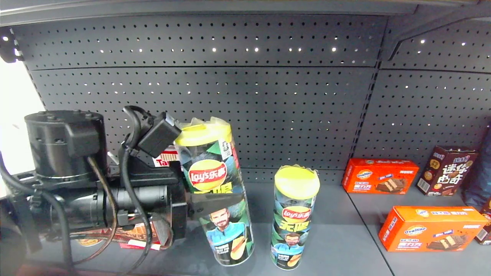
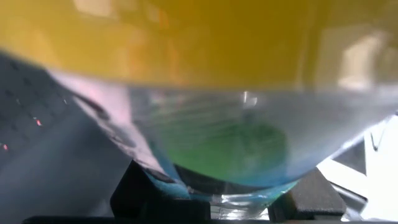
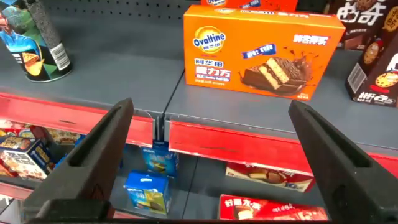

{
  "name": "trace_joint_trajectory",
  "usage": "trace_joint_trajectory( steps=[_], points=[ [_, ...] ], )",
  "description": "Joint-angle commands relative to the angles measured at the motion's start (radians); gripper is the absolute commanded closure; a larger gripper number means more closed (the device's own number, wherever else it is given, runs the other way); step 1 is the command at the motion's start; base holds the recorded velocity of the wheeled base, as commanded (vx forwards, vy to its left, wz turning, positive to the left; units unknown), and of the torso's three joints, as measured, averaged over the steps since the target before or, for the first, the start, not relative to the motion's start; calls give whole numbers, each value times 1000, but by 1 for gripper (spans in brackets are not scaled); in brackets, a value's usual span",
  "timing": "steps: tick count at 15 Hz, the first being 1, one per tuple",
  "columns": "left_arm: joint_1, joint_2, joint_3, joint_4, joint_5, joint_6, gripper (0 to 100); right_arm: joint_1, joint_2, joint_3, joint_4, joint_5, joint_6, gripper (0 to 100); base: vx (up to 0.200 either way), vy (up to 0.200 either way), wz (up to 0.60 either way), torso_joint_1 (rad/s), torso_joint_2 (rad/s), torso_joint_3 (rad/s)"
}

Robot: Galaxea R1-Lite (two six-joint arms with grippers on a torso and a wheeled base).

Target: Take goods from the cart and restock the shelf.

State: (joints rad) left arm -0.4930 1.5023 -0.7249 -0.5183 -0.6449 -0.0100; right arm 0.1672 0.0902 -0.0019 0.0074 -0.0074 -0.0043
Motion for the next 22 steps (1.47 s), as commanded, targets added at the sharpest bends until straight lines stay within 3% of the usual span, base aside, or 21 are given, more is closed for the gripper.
trace_joint_trajectory(
  steps=[1,4,5,6,7,9,13,15,17,19,21,22],
  points=[
    [45,99,-84,0,-2,2,100,0,6,0,0,0,0,0,0,0,0,0,0,0],
    [106,162,-119,-2,-21,24,100,0,6,0,0,0,0,0,0,0,0,0,0,0],
    [122,187,-136,-2,-42,47,100,0,6,0,0,0,0,0,0,0,0,0,0,0],
    [162,257,-186,-17,-65,124,100,0,6,0,0,0,0,0,0,0,0,0,0,0],
    [183,291,-219,-9,-87,148,100,0,6,0,0,1,0,0,0,0,0,0,0,0],
    [189,335,-266,-8,-124,150,100,0,6,0,0,1,0,0,0,0,0,0,0,0],
    [183,435,-433,37,-127,153,100,0,6,2,0,0,0,0,0,0,0,0,0,0],
    [179,461,-465,47,-130,166,100,0,6,0,0,0,0,0,0,0,0,0,0,0],
    [168,486,-467,58,-131,254,100,0,6,0,0,0,0,0,0,0,0,0,0,0],
    [149,509,-470,84,-127,320,100,0,6,0,0,0,0,0,0,0,0,0,0,0],
    [143,542,-501,95,-122,358,100,0,6,0,0,0,0,0,0,0,0,0,0,0],
    [143,542,-501,95,-122,358,100,0,6,0,0,0,0,0,0,0,0,0,0,0]
  ],
)
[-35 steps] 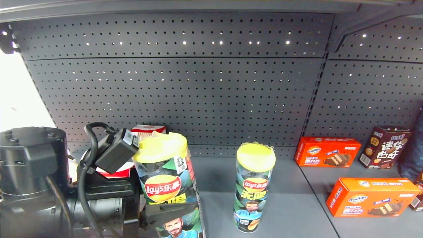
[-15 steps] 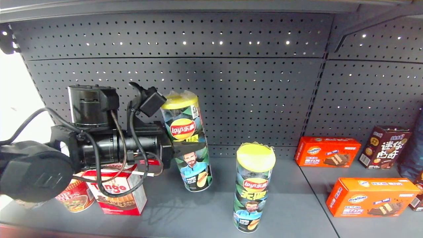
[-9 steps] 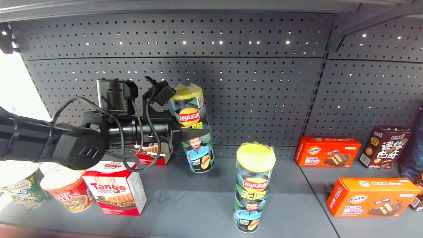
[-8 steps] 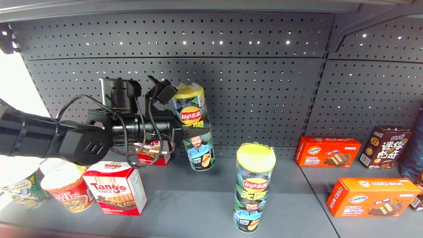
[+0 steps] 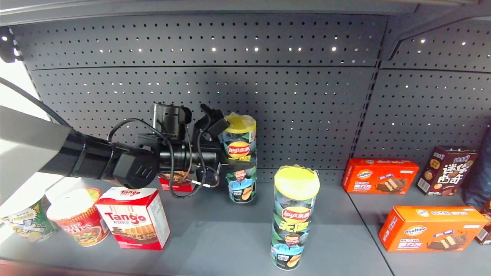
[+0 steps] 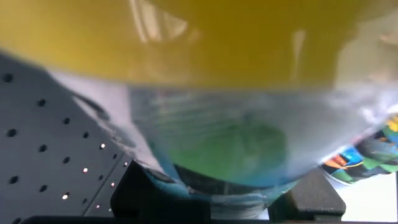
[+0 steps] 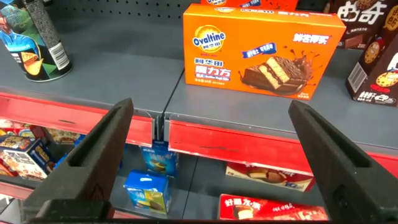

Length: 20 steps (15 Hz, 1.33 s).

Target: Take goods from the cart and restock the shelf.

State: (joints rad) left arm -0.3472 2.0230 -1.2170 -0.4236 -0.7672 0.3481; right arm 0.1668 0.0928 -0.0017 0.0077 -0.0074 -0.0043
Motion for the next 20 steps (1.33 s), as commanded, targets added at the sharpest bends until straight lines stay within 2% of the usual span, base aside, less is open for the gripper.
trace_joint_trajectory(
  steps=[1,2,3,4,8,15,20],
  points=[
    [-1,69,-85,60,0,58,100,0,4,0,0,0,0,0,0,0,0,0,0,0],
    [-3,92,-124,101,0,83,100,0,4,0,0,0,0,0,0,0,0,0,0,0],
    [-3,92,-127,103,0,84,100,0,4,0,0,1,0,0,0,0,0,0,0,0],
    [-9,123,-173,132,-1,98,100,0,4,0,0,0,0,0,0,0,0,0,0,0],
    [-33,177,-254,135,-6,97,100,0,4,0,0,0,0,0,0,0,0,0,0,0],
    [-55,230,-282,134,-9,97,100,0,4,0,0,0,0,0,0,0,0,0,0,0],
    [-93,266,-323,135,-20,91,100,0,4,0,0,0,0,0,0,0,0,0,0,0]
  ],
)
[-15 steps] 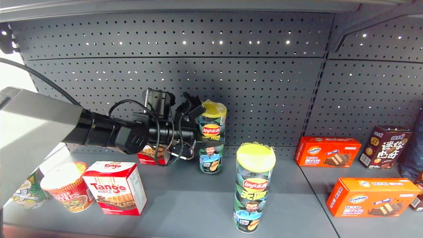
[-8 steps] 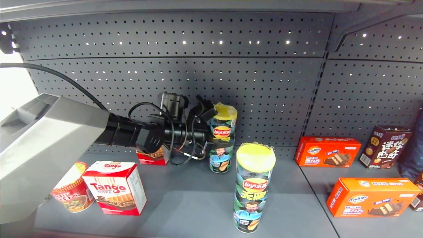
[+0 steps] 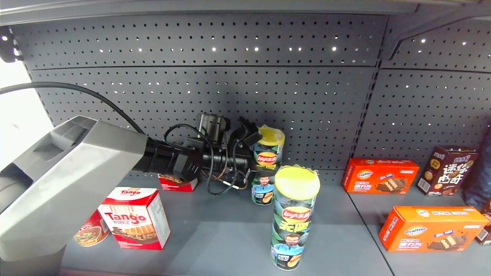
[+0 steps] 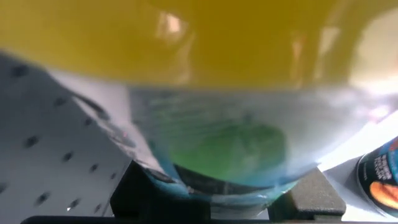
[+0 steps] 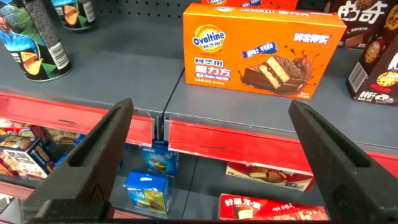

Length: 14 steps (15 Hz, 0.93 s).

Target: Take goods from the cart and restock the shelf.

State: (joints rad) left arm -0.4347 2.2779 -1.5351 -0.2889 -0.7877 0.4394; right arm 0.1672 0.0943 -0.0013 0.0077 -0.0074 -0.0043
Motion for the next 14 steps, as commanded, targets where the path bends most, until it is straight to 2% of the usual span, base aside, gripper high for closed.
trace_joint_trajectory(
  steps=[1,14],
  points=[
    [-9,18,-8,1,1,-1,100,0,2,0,0,0,0,0,0,0,0,0,0,0],
    [-16,68,-77,1,1,-5,100,0,2,0,0,0,0,0,0,0,0,0,0,0]
  ],
)
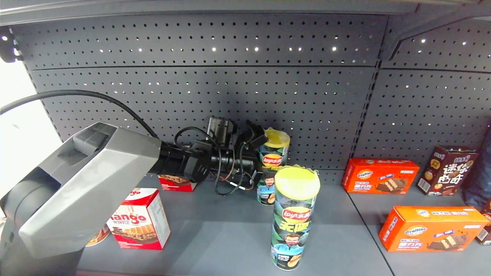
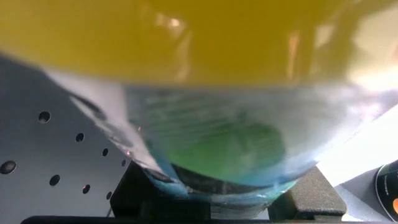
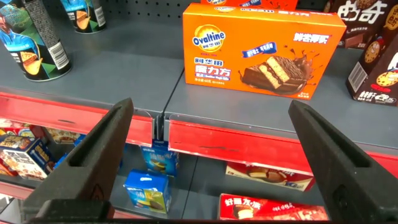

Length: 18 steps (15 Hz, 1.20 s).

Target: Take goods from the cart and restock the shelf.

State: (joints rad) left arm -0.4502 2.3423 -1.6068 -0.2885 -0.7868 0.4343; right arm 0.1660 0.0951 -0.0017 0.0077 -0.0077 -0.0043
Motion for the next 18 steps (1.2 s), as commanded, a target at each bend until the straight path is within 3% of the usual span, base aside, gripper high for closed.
trace_joint_trajectory(
  steps=[1,5,6,16,18],
  points=[
    [-2,5,-8,0,0,-5,100,1,2,0,0,0,0,0,0,0,0,0,0,0],
    [-8,15,-24,0,1,-11,100,1,2,0,0,2,0,0,0,0,0,0,0,0],
    [-8,15,-25,-1,3,-12,0,1,2,0,0,0,0,0,0,0,0,0,0,0],
    [7,-48,-12,-11,6,-14,0,1,2,0,0,2,0,0,0,0,0,0,0,0],
    [27,-97,31,-9,6,-14,0,1,2,0,0,0,0,0,0,0,0,0,0,0]
  ],
)
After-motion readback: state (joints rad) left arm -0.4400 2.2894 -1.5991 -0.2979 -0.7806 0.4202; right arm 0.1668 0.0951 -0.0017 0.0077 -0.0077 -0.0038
